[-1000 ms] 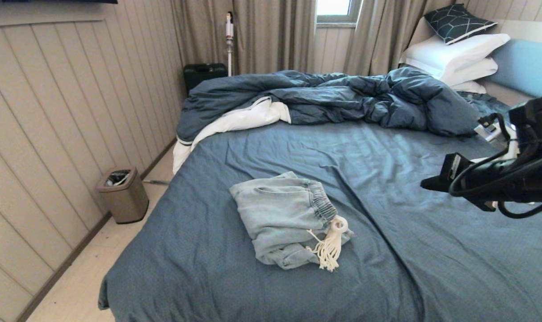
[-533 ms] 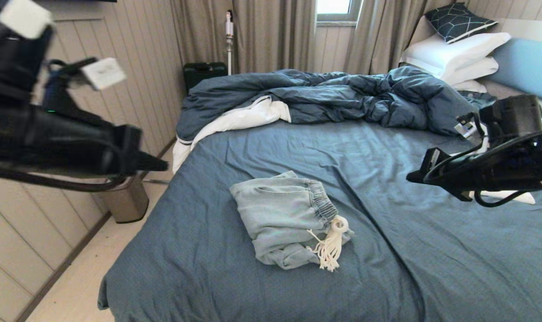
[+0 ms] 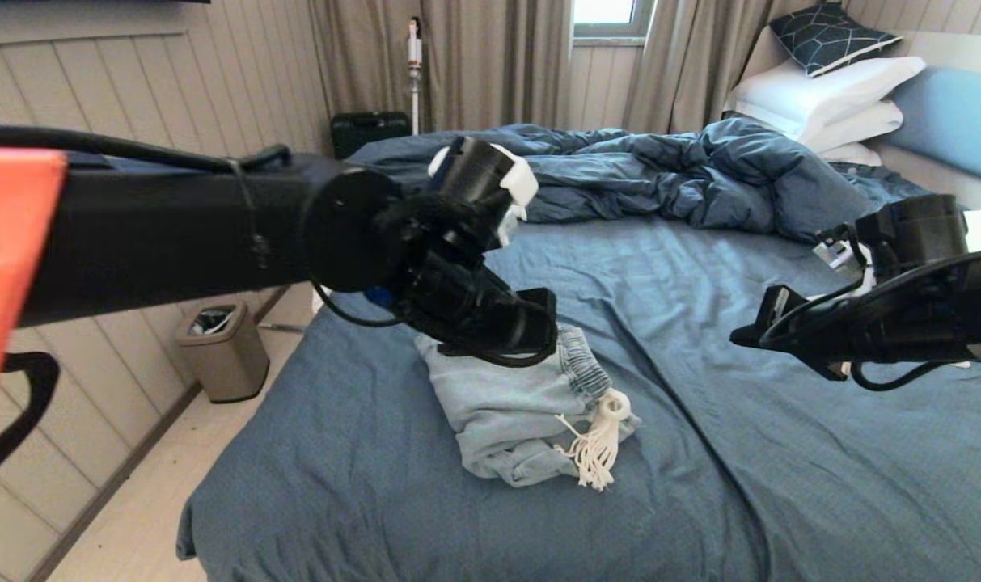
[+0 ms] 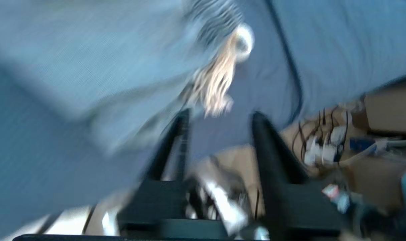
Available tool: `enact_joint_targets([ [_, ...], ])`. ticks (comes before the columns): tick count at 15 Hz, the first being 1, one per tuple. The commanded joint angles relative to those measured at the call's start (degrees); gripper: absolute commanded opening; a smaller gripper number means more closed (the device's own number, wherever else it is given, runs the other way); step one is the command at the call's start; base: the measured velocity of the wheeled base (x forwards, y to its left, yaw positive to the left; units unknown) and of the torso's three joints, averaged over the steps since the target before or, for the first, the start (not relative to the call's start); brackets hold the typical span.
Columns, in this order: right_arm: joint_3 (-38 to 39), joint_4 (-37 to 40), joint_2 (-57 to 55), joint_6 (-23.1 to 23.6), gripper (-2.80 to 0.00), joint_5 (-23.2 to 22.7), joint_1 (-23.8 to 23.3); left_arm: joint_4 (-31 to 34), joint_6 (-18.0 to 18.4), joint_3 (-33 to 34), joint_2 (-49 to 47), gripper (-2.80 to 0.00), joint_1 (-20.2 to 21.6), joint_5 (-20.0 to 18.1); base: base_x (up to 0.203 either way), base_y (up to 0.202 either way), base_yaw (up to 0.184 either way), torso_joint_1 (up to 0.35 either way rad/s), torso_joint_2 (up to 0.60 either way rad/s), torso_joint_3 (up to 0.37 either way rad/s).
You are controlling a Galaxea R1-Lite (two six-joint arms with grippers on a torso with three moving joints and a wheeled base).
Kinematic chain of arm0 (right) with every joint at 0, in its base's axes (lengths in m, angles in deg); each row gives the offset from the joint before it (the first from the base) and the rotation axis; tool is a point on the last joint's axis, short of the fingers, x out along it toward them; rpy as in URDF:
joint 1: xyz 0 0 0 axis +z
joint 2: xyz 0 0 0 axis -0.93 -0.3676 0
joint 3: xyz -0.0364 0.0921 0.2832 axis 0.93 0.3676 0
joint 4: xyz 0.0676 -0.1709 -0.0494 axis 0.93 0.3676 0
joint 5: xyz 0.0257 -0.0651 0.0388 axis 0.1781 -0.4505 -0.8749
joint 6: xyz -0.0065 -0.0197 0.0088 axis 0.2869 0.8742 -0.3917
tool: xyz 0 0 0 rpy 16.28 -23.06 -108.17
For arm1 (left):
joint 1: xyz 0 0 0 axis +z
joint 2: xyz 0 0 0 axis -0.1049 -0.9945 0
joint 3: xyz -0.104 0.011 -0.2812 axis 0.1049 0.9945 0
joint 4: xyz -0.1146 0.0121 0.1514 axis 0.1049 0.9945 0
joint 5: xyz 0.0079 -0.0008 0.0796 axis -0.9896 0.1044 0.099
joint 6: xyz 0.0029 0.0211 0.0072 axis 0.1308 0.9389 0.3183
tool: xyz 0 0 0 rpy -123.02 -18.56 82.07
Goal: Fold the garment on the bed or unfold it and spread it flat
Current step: Unford the blue shorts
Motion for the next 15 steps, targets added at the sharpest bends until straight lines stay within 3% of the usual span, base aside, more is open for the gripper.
enact_joint_targets([
  [1,0.4,0.0,0.3,-0.2,-2.8,-1.1,-1.1,-3.5,-0.6,-1.6,-6.7,0.0,-1.3,1.5,0.0,0.0,0.0,0.0,0.0,0.0],
  [6,1.8,-2.0,0.3,-0.1,-2.8,-2.0,-1.7,-9.8,-0.8,-2.0,-13.9,0.0,-1.7,8.0,0.0,0.0,0.0,0.0,0.0,0.0],
  [9,4.2,-6.9,0.2,-0.2,-2.8,-2.0,-1.8,-13.8,-0.7,-2.3,-17.7,0.0,-1.6,15.0,0.0,0.0,0.0,0.0,0.0,0.0],
  [13,4.7,-7.5,0.1,-0.2,-2.8,-2.0,-1.5,-17.5,0.0,-2.3,-19.7,0.0,-1.6,23.8,0.0,0.0,0.0,0.0,0.0,0.0],
  [15,5.2,-7.5,0.3,-0.2,-2.8,-2.1,-1.5,-18.5,0.6,-2.3,-21.4,0.0,-1.6,24.4,0.0,0.0,0.0,0.0,0.0,0.0],
])
